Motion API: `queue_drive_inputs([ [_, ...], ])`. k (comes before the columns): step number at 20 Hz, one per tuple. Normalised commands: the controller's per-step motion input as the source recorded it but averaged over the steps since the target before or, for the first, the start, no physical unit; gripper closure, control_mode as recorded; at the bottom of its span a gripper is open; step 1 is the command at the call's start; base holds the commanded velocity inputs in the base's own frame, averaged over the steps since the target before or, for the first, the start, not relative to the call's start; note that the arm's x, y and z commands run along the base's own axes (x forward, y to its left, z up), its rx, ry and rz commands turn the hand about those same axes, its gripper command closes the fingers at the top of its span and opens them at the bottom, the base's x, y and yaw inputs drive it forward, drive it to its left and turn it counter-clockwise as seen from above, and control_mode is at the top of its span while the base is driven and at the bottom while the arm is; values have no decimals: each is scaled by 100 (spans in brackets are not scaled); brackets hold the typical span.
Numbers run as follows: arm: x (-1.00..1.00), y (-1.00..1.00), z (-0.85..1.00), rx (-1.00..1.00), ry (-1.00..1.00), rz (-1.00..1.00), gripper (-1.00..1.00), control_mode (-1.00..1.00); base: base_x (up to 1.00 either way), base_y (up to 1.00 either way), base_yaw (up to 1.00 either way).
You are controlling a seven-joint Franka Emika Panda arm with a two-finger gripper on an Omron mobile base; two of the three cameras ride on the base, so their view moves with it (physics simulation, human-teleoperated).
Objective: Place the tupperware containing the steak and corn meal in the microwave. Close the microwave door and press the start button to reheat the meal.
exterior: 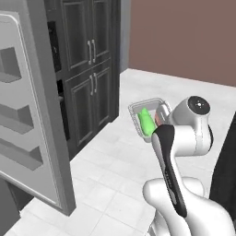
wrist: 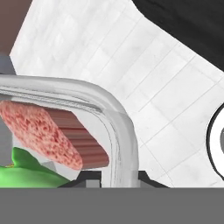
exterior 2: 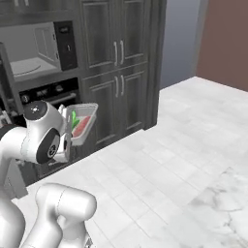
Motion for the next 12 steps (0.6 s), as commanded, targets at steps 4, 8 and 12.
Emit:
queue_drive_inputs([
  [4,0,0,0,0,0,0,100,100,100,0,1],
  [8,0,0,0,0,0,0,100,100,100,0,20],
  [12,0,0,0,0,0,0,100,100,100,0,39],
])
